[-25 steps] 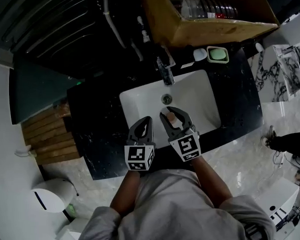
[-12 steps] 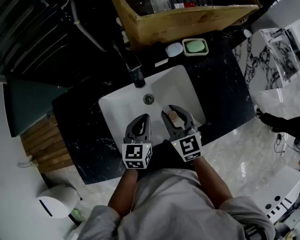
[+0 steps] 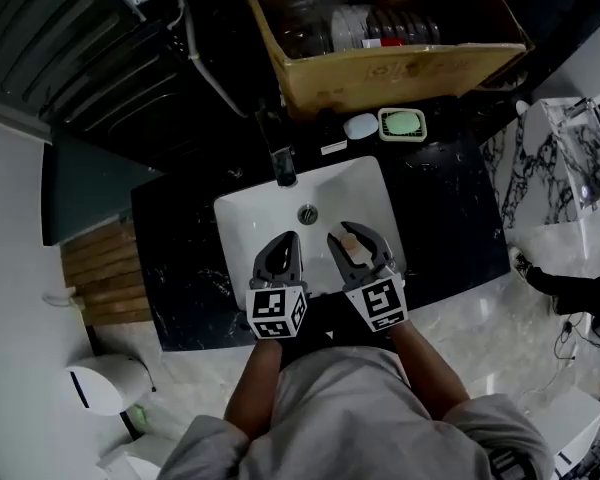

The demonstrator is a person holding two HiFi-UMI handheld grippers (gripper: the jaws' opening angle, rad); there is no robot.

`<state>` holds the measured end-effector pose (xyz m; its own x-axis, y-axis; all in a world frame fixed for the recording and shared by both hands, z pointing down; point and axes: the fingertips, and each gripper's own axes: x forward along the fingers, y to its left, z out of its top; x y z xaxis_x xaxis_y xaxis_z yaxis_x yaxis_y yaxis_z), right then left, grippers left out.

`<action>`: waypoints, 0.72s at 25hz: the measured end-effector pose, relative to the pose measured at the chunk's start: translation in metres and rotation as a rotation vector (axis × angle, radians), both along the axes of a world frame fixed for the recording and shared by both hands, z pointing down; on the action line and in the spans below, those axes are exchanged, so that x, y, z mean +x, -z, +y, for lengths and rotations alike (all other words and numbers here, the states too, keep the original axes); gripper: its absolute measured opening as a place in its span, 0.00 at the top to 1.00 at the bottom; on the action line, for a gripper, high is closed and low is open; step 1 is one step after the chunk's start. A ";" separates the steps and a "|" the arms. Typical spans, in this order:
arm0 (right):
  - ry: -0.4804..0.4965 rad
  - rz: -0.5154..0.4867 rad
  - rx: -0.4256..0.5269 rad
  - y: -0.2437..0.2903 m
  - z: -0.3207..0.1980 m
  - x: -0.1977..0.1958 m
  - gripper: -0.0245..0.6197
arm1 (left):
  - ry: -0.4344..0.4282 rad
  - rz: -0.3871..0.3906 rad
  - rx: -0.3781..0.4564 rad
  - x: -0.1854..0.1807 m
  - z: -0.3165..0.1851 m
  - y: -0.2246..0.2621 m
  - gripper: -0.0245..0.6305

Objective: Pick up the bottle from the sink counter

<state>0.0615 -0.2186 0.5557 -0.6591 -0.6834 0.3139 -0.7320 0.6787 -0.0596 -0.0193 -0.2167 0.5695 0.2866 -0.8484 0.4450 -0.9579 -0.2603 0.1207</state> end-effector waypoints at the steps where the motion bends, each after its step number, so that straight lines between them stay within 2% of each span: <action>1: 0.005 -0.006 0.008 0.005 0.000 0.000 0.77 | 0.006 -0.007 0.012 -0.001 0.000 0.006 0.94; 6: 0.032 -0.037 0.050 0.032 0.000 -0.005 0.77 | 0.012 -0.038 0.076 0.001 0.006 0.036 0.94; 10: 0.017 -0.048 0.077 0.052 0.001 -0.005 0.77 | 0.034 -0.072 0.129 -0.007 0.013 0.062 0.94; 18: -0.065 -0.072 0.126 0.099 0.002 -0.004 0.77 | 0.003 -0.038 0.220 -0.021 0.012 0.115 0.94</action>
